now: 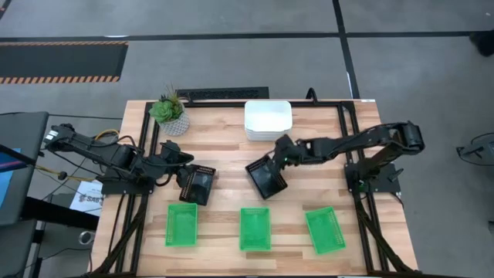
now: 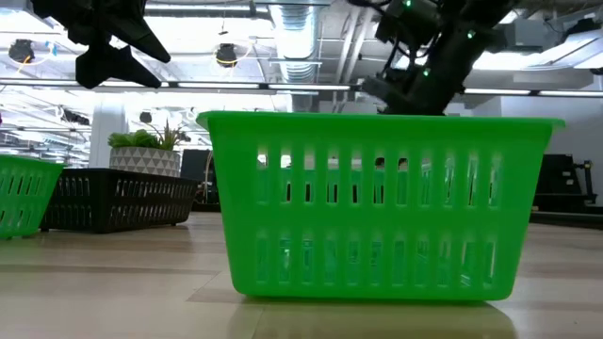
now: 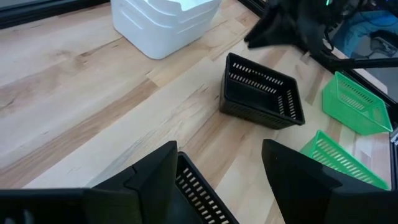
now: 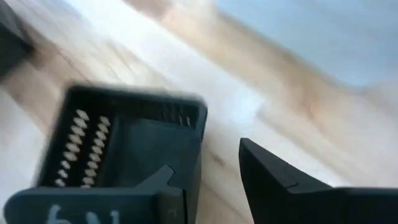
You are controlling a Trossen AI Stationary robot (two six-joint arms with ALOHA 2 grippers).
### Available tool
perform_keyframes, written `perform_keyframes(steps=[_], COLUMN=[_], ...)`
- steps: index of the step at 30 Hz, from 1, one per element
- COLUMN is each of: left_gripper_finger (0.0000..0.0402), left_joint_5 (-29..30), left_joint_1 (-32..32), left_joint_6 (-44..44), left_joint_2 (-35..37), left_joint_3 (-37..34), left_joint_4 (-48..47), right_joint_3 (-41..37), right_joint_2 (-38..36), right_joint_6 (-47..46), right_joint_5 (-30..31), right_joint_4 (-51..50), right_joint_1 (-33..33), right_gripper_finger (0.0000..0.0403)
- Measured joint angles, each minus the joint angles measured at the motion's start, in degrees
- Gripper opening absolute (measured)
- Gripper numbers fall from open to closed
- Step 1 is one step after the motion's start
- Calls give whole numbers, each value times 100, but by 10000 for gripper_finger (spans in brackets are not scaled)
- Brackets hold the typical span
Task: Stack baskets by color
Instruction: Stack the right black bin on the middle black bin
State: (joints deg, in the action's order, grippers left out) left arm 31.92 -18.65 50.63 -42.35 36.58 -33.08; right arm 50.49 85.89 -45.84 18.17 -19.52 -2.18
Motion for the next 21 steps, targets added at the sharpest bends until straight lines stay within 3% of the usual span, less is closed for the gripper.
perform_keyframes(steps=[6, 11, 15, 21], left_gripper_finger=[224, 224, 224, 224], left_joint_5=[0, -1, 0, 12], left_joint_1=[-1, -1, -1, -1], left_joint_6=[16, 48, 76, 75], left_joint_2=[0, 0, 2, 0], left_joint_3=[0, 0, 0, 0], left_joint_4=[-2, -3, -2, -2], right_joint_3=[3, 3, 3, 3], right_joint_2=[-606, -932, -825, -100], right_joint_6=[281, 209, -105, -793], right_joint_5=[6, 2, -2, 6], right_joint_4=[20, 337, 681, 1117], right_joint_1=[-78, 390, 966, 1835], right_gripper_finger=[122, 122, 118, 111])
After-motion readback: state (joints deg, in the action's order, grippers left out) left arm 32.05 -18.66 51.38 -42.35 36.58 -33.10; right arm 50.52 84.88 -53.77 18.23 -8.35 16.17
